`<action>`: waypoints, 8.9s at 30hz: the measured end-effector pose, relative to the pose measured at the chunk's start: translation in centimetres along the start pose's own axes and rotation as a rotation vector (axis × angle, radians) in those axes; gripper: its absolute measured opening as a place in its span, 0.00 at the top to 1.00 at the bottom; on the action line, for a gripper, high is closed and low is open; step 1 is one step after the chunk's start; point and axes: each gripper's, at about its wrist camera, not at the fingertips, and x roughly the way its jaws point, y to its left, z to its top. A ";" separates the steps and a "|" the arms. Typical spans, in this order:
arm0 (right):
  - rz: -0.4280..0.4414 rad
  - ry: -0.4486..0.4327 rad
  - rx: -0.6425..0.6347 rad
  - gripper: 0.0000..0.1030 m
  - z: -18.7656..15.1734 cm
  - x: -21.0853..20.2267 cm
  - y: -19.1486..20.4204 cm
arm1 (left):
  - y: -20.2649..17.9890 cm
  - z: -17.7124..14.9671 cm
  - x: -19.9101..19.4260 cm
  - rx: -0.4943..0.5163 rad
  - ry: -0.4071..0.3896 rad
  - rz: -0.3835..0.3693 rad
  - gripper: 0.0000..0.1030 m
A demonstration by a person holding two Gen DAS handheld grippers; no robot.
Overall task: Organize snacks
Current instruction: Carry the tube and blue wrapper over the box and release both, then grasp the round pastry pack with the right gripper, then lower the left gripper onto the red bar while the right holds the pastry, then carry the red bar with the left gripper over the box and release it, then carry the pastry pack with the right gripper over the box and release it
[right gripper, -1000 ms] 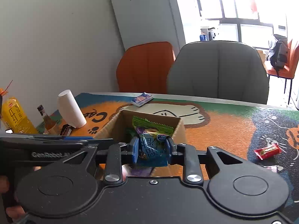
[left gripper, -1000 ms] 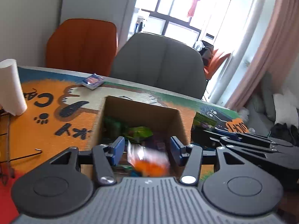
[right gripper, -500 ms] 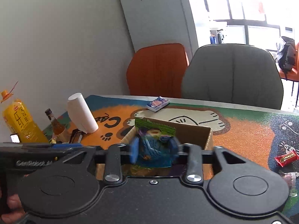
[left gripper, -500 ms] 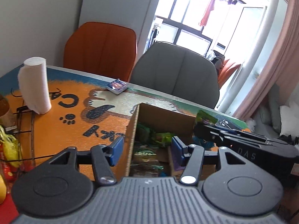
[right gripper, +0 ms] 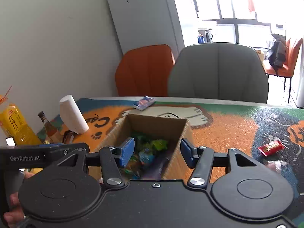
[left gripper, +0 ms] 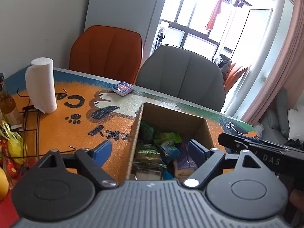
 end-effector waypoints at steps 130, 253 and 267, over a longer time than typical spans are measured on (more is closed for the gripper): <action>-0.436 0.211 0.253 0.54 -5.6 1.8 -27.4 | -30.3 -3.5 26.4 0.471 0.290 -0.224 0.45; -0.170 0.253 -0.018 0.70 -7.7 3.8 -3.2 | -0.9 -1.5 2.0 0.046 0.073 0.008 0.62; -0.150 0.114 -0.059 0.70 -2.1 1.1 -1.5 | -0.3 -1.0 1.7 0.038 0.066 0.008 0.59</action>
